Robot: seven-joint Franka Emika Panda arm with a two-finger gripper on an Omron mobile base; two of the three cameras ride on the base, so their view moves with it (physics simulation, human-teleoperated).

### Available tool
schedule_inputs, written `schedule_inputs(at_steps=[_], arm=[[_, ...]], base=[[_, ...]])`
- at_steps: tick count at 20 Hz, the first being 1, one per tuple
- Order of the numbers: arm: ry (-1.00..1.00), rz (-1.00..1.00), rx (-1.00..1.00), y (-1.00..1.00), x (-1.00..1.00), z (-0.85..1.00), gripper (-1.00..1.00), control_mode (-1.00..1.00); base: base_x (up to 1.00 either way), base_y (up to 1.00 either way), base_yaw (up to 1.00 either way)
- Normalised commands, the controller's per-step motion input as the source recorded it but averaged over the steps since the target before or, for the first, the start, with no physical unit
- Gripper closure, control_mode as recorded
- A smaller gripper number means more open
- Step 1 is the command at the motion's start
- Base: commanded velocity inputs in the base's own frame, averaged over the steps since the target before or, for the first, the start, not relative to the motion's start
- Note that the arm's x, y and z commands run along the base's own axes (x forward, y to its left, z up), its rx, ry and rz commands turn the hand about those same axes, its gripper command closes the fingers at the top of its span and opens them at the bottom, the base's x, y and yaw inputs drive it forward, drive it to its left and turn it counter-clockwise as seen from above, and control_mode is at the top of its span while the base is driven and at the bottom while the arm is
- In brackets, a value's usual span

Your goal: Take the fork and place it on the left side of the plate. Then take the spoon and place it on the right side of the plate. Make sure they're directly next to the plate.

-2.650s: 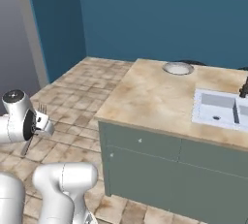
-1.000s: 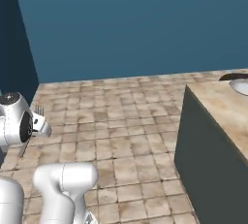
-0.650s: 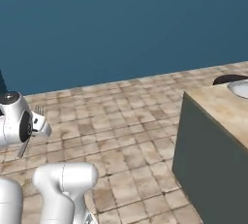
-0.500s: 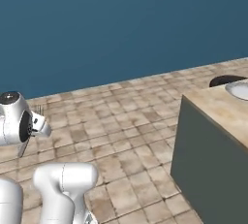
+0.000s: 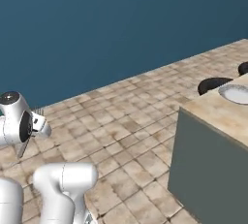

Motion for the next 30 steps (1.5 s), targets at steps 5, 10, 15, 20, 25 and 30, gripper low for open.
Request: schedule_inputs(at_steps=[5,10,15,20,25,30], arm=[[0.00,0.00,0.00,0.00,0.00,0.00,1.00,1.00],[0.00,0.00,0.00,0.00,0.00,0.00,1.00,1.00],[0.00,0.00,0.00,0.00,0.00,0.00,1.00,1.00],[0.00,0.00,0.00,0.00,0.00,0.00,1.00,1.00],[0.00,0.00,0.00,0.00,0.00,0.00,1.00,1.00],[0.00,0.00,0.00,0.00,0.00,0.00,1.00,1.00]], base=[[1.00,0.93,-0.49],[1.00,0.91,-0.51],[1.00,0.94,-0.53],[1.00,0.96,-0.53],[1.00,0.96,-0.53],[1.00,0.95,-0.55]])
